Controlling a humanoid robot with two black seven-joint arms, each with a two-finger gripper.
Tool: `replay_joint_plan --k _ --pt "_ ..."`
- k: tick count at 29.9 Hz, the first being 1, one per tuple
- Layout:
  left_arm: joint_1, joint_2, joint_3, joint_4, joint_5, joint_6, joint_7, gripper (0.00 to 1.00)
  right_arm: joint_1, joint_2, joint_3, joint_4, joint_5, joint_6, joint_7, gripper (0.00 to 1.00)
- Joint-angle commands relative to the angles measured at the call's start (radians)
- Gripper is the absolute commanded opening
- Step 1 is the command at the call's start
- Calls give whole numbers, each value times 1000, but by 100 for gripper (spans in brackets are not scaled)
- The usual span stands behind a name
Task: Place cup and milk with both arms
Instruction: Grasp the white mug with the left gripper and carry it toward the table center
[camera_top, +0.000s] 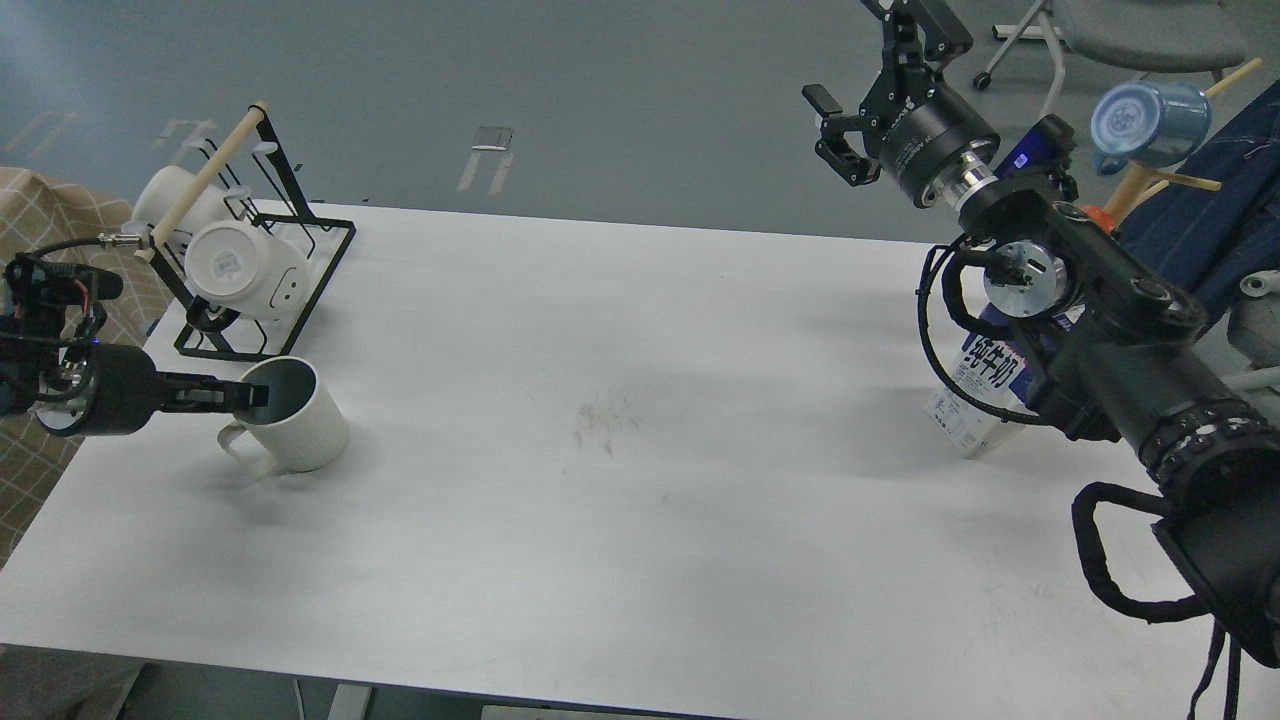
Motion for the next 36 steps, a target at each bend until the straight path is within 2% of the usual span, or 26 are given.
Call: replay_joint_plan --k 1,5,12,14,15,18,23,27,33,36 --pt "-5 6 0 -9 0 0 -3 0 2 0 0 0 0 0 0 100" --pt "-14 7 -5 -38 -3 0 -5 0 2 0 -1 0 -2 0 0 100" --pt "-75 50 -7 -271 0 0 8 0 2 0 -2 0 -2 0 0 100" --pt "-100 47 -7 -340 0 0 29 0 2 0 0 0 0 0 0 100" --pt "-118 41 -7 -377 0 0 61 0 3 0 -1 0 -2 0 0 100" --pt "-149 30 -7 -421 2 0 120 0 8 0 -2 0 0 0 0 100" --pt "-187 -88 -2 -426 8 0 158 0 21 -2 0 -2 -2 0 0 100" --pt "-209 -183 -2 -417 46 0 210 0 54 1 0 -9 0 0 -2 100" --pt "-229 -319 1 -368 72 0 249 0 83 9 -2 -24 -2 0 0 100" --pt "-232 -365 3 -336 129 0 250 0 86 29 -2 -29 -2 0 0 100"
